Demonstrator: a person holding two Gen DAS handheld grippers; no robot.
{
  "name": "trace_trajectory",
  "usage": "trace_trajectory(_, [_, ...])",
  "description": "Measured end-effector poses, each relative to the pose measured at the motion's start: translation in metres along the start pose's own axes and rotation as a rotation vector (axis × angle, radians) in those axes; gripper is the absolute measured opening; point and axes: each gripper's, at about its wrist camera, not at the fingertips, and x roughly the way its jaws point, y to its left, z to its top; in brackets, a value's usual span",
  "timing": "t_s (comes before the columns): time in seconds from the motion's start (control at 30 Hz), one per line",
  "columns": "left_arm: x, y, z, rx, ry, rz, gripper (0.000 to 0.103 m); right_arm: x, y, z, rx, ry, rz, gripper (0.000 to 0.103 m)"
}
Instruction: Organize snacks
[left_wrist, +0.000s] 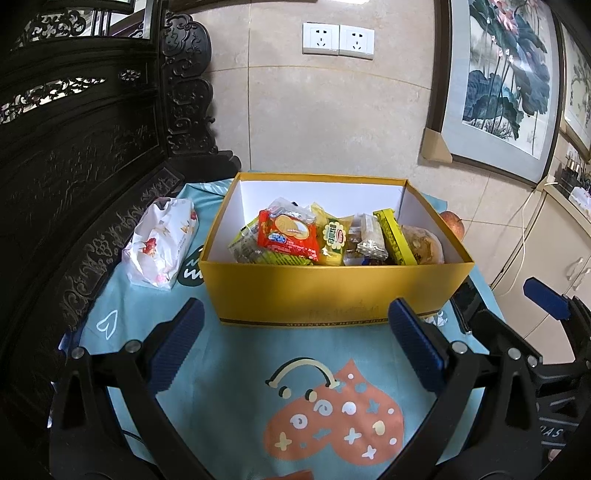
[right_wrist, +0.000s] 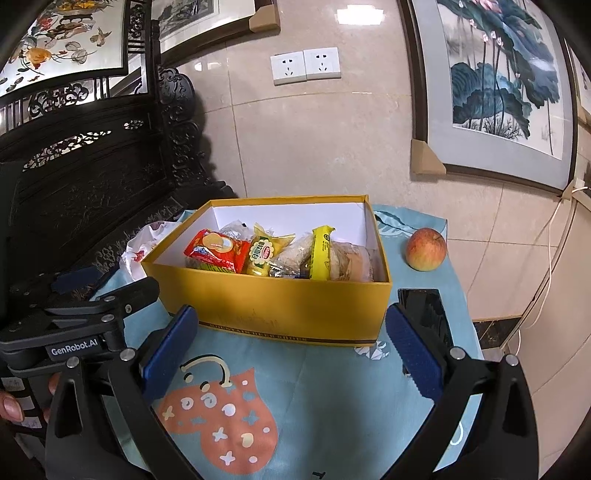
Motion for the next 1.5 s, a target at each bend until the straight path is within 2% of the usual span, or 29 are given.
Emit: trace_trajectory(1.5, [0.0008,-0.0006,-0.0064,0.009,0.010,0.001,0.101,0.0017,-0.0021,-0.0045,0.005,0.017,0.000,0.102])
